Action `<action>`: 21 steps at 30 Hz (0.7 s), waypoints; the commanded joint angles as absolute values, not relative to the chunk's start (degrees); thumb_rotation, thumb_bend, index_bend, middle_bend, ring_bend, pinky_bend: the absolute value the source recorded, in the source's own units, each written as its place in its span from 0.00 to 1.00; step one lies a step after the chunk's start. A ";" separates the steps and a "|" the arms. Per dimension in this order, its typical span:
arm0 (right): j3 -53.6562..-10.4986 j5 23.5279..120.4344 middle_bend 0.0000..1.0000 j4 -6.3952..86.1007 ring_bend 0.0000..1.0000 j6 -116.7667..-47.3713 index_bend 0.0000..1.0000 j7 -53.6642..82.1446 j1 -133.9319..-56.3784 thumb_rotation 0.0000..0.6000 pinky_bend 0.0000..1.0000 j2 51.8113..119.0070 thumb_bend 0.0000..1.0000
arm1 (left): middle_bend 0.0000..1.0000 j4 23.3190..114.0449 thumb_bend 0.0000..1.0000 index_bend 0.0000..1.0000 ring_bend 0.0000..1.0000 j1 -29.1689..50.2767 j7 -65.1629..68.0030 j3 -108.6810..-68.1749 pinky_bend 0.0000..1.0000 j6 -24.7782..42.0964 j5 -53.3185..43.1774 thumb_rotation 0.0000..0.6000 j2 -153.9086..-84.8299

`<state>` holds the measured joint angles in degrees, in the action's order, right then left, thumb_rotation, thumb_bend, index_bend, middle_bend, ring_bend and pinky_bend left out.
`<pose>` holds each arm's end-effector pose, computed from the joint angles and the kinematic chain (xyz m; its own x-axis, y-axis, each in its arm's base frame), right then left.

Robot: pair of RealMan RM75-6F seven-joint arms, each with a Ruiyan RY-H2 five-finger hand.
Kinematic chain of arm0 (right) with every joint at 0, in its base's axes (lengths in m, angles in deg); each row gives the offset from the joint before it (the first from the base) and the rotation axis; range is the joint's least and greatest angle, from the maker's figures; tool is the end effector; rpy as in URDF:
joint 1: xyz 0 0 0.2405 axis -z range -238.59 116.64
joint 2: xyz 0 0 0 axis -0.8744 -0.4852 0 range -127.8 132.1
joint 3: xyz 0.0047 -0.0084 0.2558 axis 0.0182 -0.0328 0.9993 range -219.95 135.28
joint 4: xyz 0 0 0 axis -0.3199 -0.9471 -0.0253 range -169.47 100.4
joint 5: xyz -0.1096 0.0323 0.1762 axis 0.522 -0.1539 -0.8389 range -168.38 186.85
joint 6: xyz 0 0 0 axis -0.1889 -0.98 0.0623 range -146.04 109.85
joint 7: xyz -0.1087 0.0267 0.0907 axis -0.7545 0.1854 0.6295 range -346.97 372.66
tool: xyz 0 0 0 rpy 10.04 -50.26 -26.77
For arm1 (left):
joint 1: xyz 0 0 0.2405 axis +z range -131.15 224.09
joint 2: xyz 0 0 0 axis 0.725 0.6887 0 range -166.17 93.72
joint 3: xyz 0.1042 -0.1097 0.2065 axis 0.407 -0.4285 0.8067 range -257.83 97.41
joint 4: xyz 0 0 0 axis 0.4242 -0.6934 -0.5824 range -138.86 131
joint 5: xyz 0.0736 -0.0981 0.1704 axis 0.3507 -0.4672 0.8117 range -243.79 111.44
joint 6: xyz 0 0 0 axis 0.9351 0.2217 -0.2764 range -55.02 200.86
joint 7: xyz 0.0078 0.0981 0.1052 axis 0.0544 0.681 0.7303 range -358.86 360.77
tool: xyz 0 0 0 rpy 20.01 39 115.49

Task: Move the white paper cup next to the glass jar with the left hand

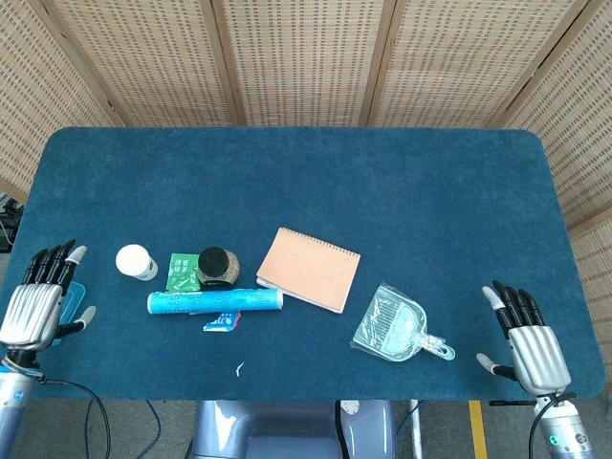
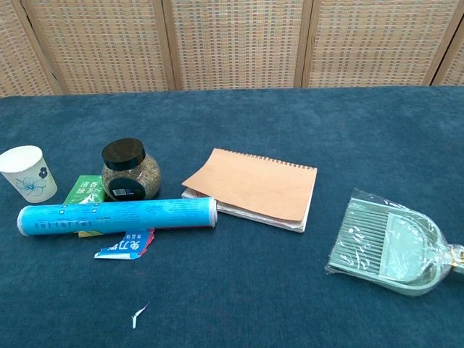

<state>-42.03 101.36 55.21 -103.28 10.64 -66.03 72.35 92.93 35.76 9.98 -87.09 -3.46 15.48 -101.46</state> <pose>-0.2978 -0.1715 0.1175 0.3860 -0.0433 0.9215 -0.9175 -0.1215 0.3786 -0.2825 0.2232 0.1386 0.4382 0.0546 0.8972 0.8984 -0.0578 -0.4353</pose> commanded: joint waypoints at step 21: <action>-41.79 100.10 0.00 54.79 0.00 -101.84 0.00 10.75 -66.49 1.00 0.00 72.68 0.00 | 0.00 79.31 0.29 0.00 0.00 14.95 8.98 -91.22 0.00 32.27 -7.82 1.00 -99.83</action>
<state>-41.80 100.11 54.81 -101.85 10.75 -66.48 72.66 79.97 15.79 8.32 -91.28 31.38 -6.87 -99.15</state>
